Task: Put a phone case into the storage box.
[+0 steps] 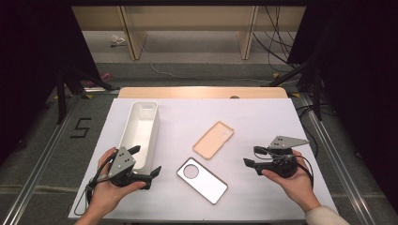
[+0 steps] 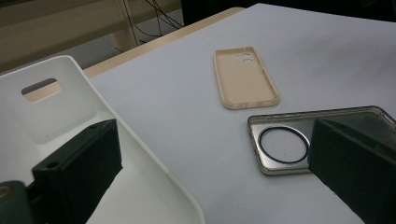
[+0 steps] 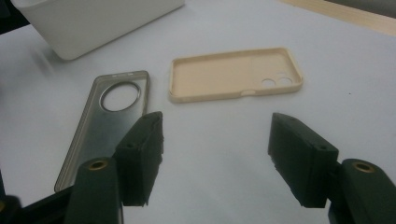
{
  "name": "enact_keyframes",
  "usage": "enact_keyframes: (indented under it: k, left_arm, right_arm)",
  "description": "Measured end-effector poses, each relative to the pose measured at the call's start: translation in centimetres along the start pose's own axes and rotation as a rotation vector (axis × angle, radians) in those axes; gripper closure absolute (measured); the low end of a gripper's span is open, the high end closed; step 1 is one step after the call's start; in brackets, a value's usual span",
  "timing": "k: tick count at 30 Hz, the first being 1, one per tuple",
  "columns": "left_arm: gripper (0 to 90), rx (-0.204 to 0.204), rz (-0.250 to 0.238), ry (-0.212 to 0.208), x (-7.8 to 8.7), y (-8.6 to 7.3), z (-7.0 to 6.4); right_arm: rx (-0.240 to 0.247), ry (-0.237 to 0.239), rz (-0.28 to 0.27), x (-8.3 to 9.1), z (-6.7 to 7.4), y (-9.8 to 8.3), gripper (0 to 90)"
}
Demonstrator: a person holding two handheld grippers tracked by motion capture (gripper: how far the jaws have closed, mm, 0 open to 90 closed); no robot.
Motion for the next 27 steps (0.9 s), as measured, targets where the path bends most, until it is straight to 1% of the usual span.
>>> enact_keyframes:
  k: [9,11,12,13,14,15,16,17,18,19,20,22,23,27]
  left_arm:
    - [3.7,0.002,-0.002,0.003,0.1,0.1,0.0]
    - [4.2,0.004,-0.001,0.006,0.1,0.0,0.1]
    - [4.8,0.006,-0.002,0.006,0.1,0.0,0.1]
    - [5.2,0.006,-0.002,0.006,0.1,0.0,0.1]
    - [5.2,0.006,-0.005,0.007,0.1,0.1,0.1]
    - [5.7,0.005,-0.005,0.007,0.1,0.1,0.1]
    - [6.0,0.004,-0.005,0.007,0.1,0.1,0.0]
    - [6.5,0.004,-0.005,0.006,0.1,0.1,0.0]
    - [7.5,0.002,-0.005,0.007,0.1,0.1,0.0]
    - [7.5,0.001,-0.005,0.008,0.1,0.1,0.0]
    - [7.9,0.000,-0.007,0.007,0.1,0.2,-0.1]
    - [8.5,0.001,-0.007,0.005,0.1,0.2,-0.1]
    - [8.8,0.000,-0.006,0.005,0.1,0.2,-0.1]
    - [9.4,-0.002,-0.008,0.003,0.1,0.2,-0.2]
  right_arm:
    - [-0.006,-0.001,0.000,-0.1,0.0,0.0,38.5]
    - [-0.005,0.000,0.002,-0.1,0.0,0.0,41.8]
    - [-0.006,0.005,0.007,-0.1,-0.1,-0.1,46.9]
    - [-0.006,0.005,0.007,-0.1,-0.1,-0.1,46.9]
    - [-0.006,0.007,0.010,-0.1,0.0,-0.1,51.7]
    - [-0.005,0.011,0.025,-0.2,0.0,-0.2,61.7]
    - [-0.001,0.010,0.047,-0.2,0.0,-0.3,67.3]
    - [-0.001,0.013,0.069,-0.4,0.2,-0.4,75.6]
    - [-0.006,0.022,0.132,-0.8,0.5,-0.7,86.5]
    - [-0.006,0.022,0.132,-0.8,0.5,-0.7,86.5]
    - [-0.012,0.034,0.167,-1.1,0.7,-0.9,89.2]
    - [-0.015,0.056,0.226,-1.9,1.3,-1.1,90.0]
    - [-0.008,0.068,0.265,-2.4,1.6,-1.2,90.0]
    - [-0.006,0.114,0.358,-4.0,2.6,-1.5,90.0]
Point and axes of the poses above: each handheld gripper's, and its own axes: x roughly backward along the jaws, y roughly out of its top, z roughly to its left, the point moved 6 cm from there along -x, roughly forward along the jaws, and after that the axes turned 10 degrees about x, right-handed, at the moved point
